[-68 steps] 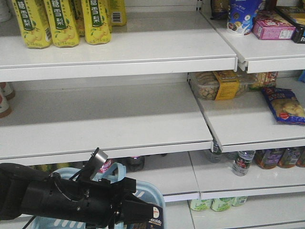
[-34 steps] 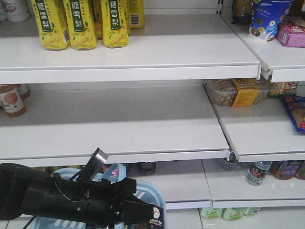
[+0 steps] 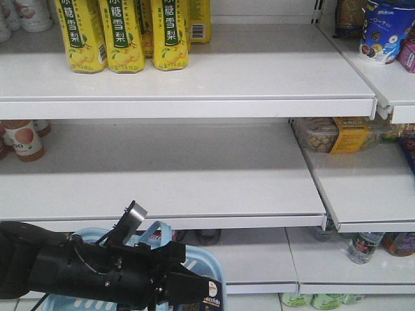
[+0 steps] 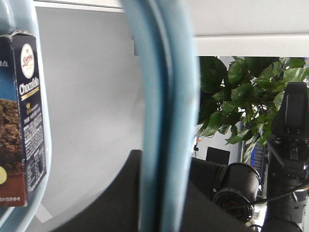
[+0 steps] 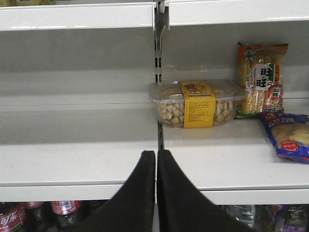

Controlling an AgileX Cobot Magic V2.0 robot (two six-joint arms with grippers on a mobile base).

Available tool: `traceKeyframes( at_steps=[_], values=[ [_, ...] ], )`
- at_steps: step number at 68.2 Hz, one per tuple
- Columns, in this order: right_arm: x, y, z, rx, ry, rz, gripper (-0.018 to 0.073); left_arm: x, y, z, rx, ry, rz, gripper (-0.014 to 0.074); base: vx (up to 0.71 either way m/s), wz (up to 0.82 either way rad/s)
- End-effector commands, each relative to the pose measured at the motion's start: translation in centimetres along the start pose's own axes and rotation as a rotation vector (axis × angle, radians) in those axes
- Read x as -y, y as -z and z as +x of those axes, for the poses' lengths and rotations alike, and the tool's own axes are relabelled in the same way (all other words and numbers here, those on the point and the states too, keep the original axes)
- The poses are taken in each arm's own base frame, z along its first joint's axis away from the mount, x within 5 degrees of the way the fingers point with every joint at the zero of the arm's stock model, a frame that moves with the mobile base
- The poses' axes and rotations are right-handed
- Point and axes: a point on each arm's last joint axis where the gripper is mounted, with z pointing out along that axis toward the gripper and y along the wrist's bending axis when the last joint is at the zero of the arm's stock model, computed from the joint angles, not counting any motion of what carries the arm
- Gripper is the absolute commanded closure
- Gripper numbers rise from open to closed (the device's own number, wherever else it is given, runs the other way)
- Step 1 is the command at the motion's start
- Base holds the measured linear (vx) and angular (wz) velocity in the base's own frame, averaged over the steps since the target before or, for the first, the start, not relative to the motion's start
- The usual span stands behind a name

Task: Left arm holds basket, right arm returns cookies

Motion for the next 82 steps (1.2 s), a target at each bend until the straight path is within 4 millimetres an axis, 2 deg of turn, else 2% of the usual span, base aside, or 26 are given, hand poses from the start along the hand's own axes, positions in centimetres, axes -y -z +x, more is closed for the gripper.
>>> traceKeyframes(
  at_steps=[1, 82],
  values=[
    [-0.04, 0.10, -0.74, 0.081, 0.008, -0.005, 0.0568, 2.08, 0.67, 0.00, 0.005, -0.017, 0.111, 0.0604, 0.04, 0.02],
    [-0.04, 0.10, -0.74, 0.081, 0.008, -0.005, 0.0568, 2.08, 0.67, 0.00, 0.005, -0.017, 0.111, 0.0604, 0.03, 0.01]
  ],
)
